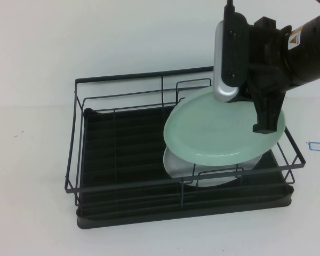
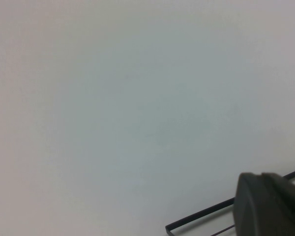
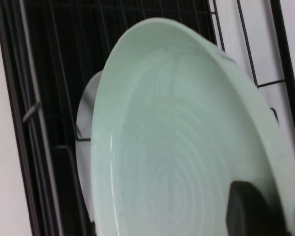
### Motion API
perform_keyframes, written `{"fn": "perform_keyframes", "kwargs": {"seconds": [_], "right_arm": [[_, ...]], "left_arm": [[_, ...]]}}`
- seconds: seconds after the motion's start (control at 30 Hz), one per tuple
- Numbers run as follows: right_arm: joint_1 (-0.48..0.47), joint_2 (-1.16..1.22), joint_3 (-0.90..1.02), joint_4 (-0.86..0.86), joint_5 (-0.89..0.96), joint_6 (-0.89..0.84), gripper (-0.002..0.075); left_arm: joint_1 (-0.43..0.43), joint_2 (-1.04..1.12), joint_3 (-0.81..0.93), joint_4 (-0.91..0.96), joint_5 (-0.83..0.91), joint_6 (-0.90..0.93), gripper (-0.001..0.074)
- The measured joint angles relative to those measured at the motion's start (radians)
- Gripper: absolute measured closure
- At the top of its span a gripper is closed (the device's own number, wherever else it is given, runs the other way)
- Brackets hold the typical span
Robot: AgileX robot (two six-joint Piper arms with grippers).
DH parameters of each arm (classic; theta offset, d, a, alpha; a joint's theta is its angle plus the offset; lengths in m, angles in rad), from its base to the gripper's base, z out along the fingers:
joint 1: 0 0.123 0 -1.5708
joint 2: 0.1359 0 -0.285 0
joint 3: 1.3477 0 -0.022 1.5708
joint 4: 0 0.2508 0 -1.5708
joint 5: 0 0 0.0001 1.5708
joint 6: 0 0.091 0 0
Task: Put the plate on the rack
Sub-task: Place the plate on the rack
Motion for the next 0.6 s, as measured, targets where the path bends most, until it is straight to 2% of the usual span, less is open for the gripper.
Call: {"fn": "perform_keyframes", "kwargs": {"seconds": [0.23,0.6], "right_arm": [[0.001,0.001,0.000,-0.029,0.000,-0.025,0.0599],[0.001,0.053,0.000,0.023,0.002,-0.026,0.0600]], "left_arm": [[0.000,0.000,0.000,0.000,-0.005,0.002,0.0735],[0.000,0.000,0.000,0.000,-0.027,0.000,0.0735]]}}
